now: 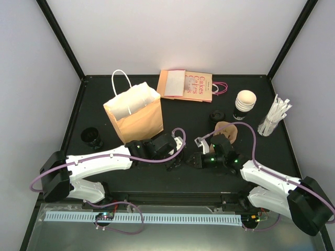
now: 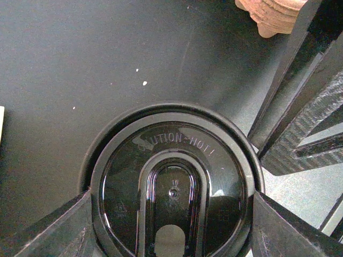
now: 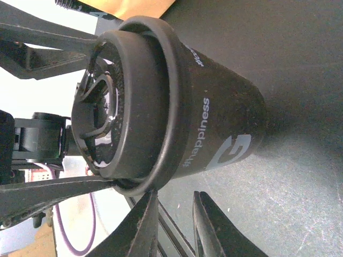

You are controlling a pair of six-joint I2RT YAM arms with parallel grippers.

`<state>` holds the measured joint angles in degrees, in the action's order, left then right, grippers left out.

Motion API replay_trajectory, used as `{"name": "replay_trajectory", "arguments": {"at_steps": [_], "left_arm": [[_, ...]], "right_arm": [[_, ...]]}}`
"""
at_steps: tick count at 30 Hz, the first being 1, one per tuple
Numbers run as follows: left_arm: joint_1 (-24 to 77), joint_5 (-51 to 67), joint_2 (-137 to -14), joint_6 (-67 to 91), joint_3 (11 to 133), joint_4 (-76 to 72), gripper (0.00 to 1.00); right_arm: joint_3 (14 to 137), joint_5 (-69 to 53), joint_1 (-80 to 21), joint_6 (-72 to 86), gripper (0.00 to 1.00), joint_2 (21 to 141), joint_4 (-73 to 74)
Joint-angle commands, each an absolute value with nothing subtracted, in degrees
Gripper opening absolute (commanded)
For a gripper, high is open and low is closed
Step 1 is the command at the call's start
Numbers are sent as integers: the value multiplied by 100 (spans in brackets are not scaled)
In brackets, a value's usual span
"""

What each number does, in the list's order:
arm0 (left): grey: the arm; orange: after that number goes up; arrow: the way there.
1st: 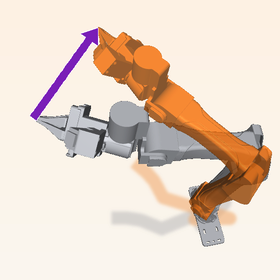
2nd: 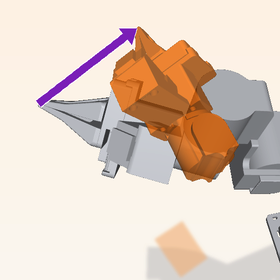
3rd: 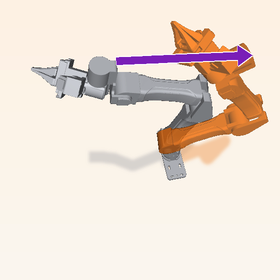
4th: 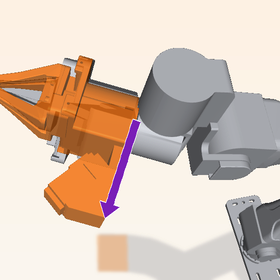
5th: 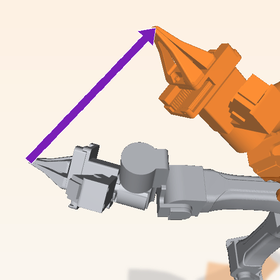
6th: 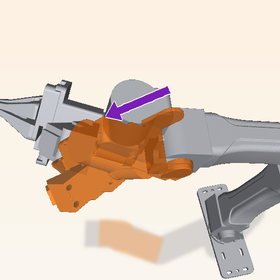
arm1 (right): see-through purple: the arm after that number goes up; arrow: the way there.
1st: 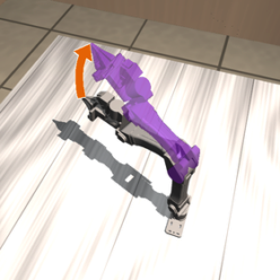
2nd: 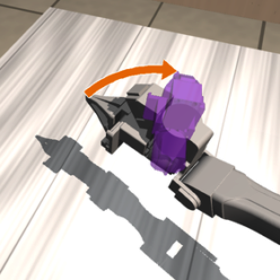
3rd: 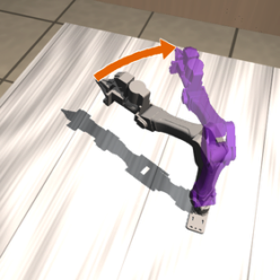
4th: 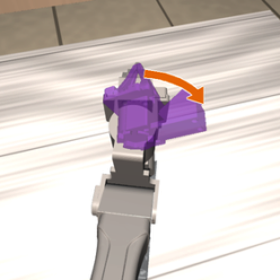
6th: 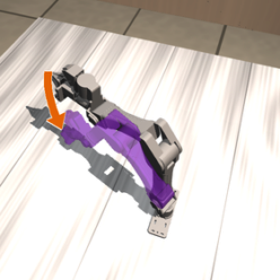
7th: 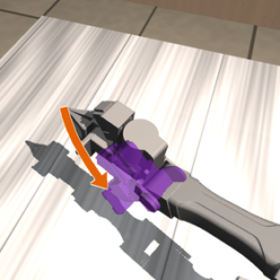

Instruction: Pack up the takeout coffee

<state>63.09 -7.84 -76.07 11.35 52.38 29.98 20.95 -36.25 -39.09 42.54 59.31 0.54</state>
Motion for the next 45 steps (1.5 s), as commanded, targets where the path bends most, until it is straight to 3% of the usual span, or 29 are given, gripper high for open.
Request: {"name": "replay_trajectory", "arguments": {"at_steps": [1,45], "left_arm": [[6354,-806,-7542,1169,5271,2910,59],[6319,-370,-7750,1377,4729,2242,59]], "right_arm": [[2288,-3765,-3893,4320,22,5946,-270],[2174,-3264,-4045,4031,22,6662,15]]}}
